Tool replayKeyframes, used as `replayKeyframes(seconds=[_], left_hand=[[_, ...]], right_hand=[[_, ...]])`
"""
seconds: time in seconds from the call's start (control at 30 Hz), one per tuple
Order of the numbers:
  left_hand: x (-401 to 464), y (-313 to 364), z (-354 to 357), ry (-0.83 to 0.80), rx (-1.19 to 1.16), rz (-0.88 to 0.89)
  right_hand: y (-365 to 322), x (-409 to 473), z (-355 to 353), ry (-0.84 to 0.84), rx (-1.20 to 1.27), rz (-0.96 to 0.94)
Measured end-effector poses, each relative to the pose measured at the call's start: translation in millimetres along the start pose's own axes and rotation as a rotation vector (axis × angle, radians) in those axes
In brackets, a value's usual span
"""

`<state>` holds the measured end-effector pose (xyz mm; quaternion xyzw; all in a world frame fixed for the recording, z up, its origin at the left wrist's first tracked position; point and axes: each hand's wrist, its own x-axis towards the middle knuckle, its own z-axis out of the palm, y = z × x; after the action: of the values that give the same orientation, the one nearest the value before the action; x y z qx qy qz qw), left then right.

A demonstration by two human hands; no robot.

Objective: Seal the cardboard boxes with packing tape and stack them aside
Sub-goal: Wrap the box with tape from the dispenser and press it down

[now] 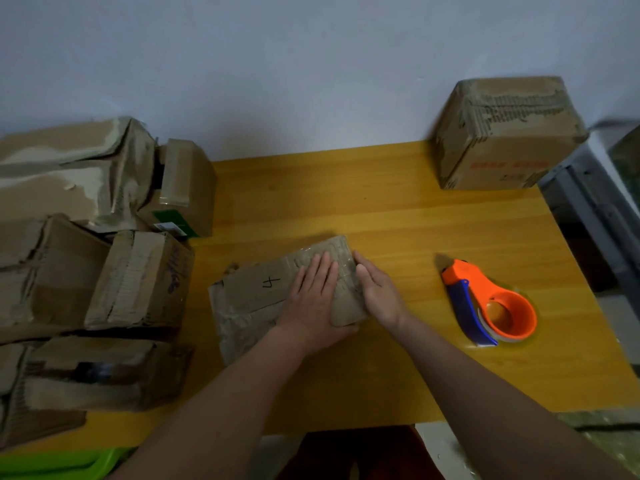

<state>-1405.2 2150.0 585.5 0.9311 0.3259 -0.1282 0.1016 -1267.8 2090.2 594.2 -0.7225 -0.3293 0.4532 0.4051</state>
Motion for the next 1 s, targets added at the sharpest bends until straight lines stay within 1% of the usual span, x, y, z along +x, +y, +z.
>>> replayKeyframes(seconds=[0.07, 0.17, 0.2, 0.27, 0.37, 0.43, 0.5, 0.57, 0.63, 0.7, 0.87, 0.93, 1.0], left_hand=[[-0.5, 0.5, -0.1, 0.000, -0.012, 0.002], [-1.7, 0.3, -1.1, 0.006, -0.026, 0.008], [-2.0, 0.2, -1.1, 0.008, -0.026, 0.010], [-2.4, -0.4, -1.3, 0.008, -0.019, 0.016], [-2.2, -1.5, -1.4, 0.008, -0.026, 0.019], [-2.3, -1.8, -1.5, 0.008, -0.033, 0.026], [-2.6, -1.9, -0.7, 0.012, -0.033, 0.029], [-2.6, -2.0, 0.4, 0.017, -0.028, 0.026], [-2.1, -2.4, 1.0, 0.016, -0.026, 0.025], [-1.6, -2.7, 1.5, 0.016, -0.023, 0.024], [-3.0, -2.2, 1.0, 0.010, -0.024, 0.036], [-2.9, -2.3, 2.2, 0.015, -0.016, 0.031], [-2.4, -2.0, 3.3, 0.020, -0.003, 0.019]], right_hand=[[0.8, 6.5, -4.3, -0.012, -0.009, 0.022], [-2.9, 13.6, -7.5, 0.063, -0.025, 0.001], [-6.0, 14.7, -5.5, 0.065, -0.015, -0.013], [-9.2, 18.0, 1.0, 0.034, 0.021, -0.011], [-8.3, 27.9, 1.2, -0.020, 0.057, 0.047], [-9.4, 31.8, -2.8, -0.043, -0.007, 0.060], [-11.2, 31.5, -3.2, 0.047, -0.080, 0.017], [-14.9, 29.6, 1.9, 0.096, -0.064, -0.045], [-15.1, 31.5, 7.3, 0.083, -0.077, -0.073], [-14.7, 39.2, 6.4, 0.050, -0.148, -0.075], [-22.8, 73.3, -3.4, -0.050, -0.287, -0.042], [-25.2, 82.0, -0.1, -0.096, -0.268, -0.002], [-24.9, 86.1, 2.7, -0.120, -0.175, 0.038]])
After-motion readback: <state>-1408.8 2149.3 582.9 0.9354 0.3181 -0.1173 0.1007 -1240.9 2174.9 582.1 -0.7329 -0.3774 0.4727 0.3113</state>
